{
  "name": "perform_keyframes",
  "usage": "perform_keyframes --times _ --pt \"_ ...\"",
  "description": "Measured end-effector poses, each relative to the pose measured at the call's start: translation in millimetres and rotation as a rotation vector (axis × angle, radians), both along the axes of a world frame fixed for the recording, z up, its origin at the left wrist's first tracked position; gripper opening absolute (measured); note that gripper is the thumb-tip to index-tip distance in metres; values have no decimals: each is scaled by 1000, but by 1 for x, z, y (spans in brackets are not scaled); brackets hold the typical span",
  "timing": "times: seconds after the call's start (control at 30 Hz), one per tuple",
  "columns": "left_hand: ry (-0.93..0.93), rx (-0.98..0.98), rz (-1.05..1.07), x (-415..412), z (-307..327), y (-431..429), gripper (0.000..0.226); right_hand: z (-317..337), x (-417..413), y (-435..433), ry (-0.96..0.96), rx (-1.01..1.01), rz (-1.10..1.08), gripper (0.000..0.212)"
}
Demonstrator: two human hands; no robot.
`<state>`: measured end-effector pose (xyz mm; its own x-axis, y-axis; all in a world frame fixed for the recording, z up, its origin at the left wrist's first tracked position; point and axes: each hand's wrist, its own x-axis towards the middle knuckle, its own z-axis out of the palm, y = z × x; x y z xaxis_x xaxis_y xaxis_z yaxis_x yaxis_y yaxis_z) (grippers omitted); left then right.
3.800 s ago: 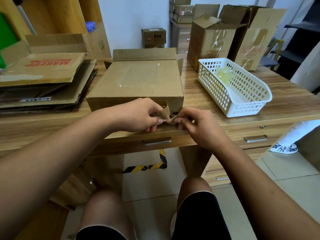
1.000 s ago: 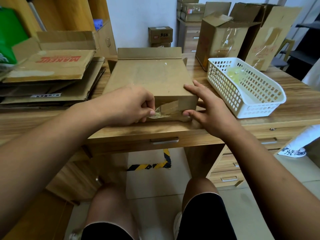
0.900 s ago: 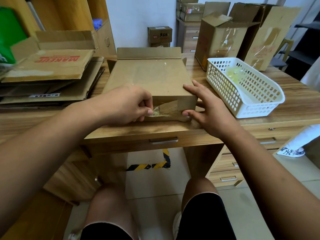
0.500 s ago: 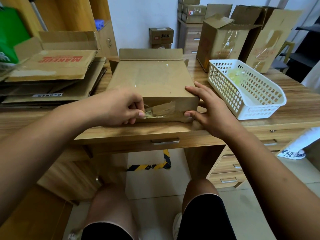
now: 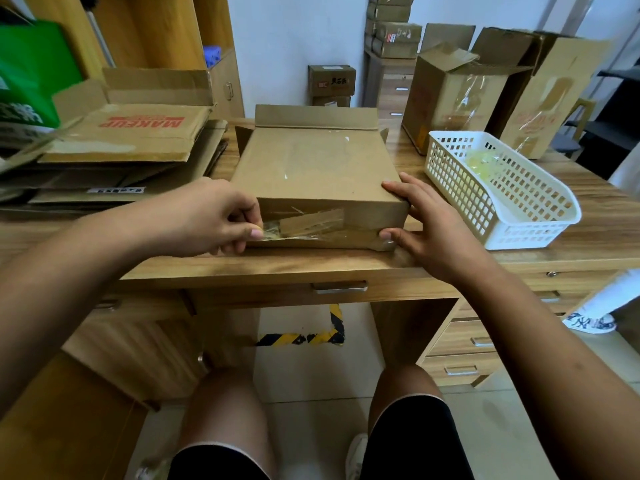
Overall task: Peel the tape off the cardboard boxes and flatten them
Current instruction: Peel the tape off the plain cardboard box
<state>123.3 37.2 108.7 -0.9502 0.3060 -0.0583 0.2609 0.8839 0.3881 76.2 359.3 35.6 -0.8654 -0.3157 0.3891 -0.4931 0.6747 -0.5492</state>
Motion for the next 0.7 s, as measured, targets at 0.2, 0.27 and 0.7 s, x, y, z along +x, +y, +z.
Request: perform_keyframes --times 0.2,0.27,0.7 --pt "23 15 -3 3 -4 -13 3 1 -2 1 2 19 -16 72" --pt "24 26 6 4 -4 -18 3 2 -1 1 -3 22 -17 72" --pt "85 96 95 10 -1 -37 5 2 0 0 18 70 -36 73"
